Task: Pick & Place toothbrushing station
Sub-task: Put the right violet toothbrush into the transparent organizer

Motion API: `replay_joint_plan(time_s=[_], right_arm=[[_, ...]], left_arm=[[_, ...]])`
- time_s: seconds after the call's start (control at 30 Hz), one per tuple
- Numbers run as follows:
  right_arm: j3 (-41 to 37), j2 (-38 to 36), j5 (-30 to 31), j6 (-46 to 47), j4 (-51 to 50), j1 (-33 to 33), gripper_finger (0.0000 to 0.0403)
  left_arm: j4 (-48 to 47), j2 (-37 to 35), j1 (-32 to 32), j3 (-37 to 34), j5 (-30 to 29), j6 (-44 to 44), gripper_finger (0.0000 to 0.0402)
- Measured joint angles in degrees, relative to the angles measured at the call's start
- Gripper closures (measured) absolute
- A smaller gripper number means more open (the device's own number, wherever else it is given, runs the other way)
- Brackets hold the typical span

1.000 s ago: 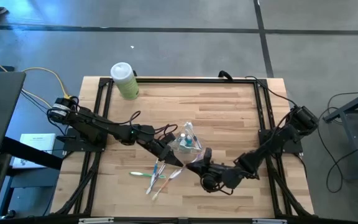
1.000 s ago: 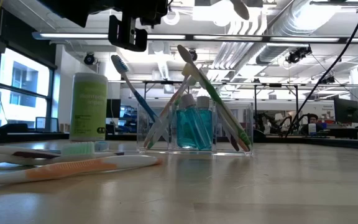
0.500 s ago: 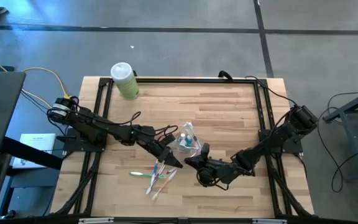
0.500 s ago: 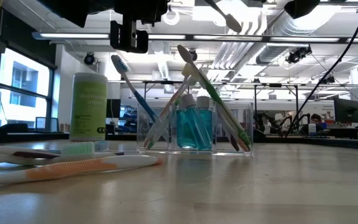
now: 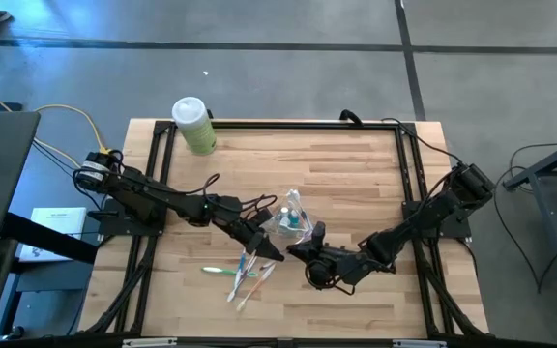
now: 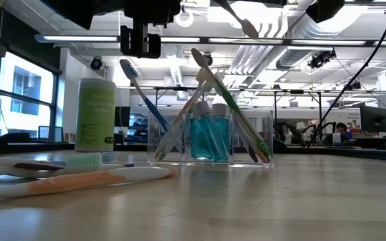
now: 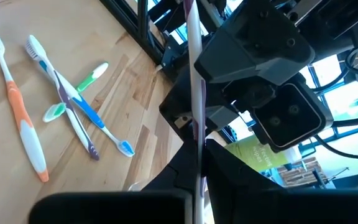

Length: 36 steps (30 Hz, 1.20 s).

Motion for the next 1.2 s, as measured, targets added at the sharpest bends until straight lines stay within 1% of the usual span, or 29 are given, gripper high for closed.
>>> replay_joint_plan(time_s=[0.2,0.27,0.4,0.57,0.63,0.73,0.83,0.9,1.0,1.07,1.13,1.2], right_arm=[[0.0,0.0,-0.2,0.4,-0.6,0.0,0.0394],[0.0,0.0,-0.2,0.4,-0.6,0.0,0.0394],[0.0,0.0,-0.1,0.4,-0.9,0.0,0.0394],[0.0,0.0,-0.2,0.2,-0.9,0.0,0.0388],[0.0,0.0,-0.3,0.2,-1.0,0.0,0.0376],[0.0,0.0,-0.3,0.5,-0.6,0.2,0.0347],[0.0,0.0,0.8,0.5,0.2,0.9,0.0314],[0.0,0.0,3.7,0.0,2.3,2.1,0.0291],[-0.1,0.1,10.7,-2.7,7.5,5.0,0.0259],[0.0,0.0,14.0,-5.0,10.8,7.3,0.024],[0.0,0.0,15.6,-5.9,12.5,9.5,0.0226],[0.0,0.0,15.9,-5.5,13.0,11.4,0.0217]], left_arm=[[-0.7,0.0,0.0,0.0,-0.2,0.1,0.0283],[-0.7,0.0,0.0,0.0,-0.5,1.7,0.0285],[-1.1,0.2,0.0,0.0,-1.1,2.7,0.0305],[-2.5,0.4,-0.2,0.0,-1.3,2.5,0.0341],[-3.6,0.4,-0.2,0.0,-1.7,3.1,0.0356],[-4.0,0.4,-0.4,0.0,-1.8,5.3,0.0374],[-4.3,0.4,-0.7,0.0,-2.1,7.5,0.0382],[-4.1,0.4,-1.1,0.0,-2.2,8.9,0.0382],[-4.4,0.3,-1.7,0.2,-2.5,11.3,0.0382],[-5.4,0.4,-2.0,0.1,-2.8,13.4,0.0382],[-5.9,0.4,-2.3,0.1,-3.8,16.3,0.0382],[-6.9,0.4,-2.6,0.1,-5.6,19.3,0.0382]])
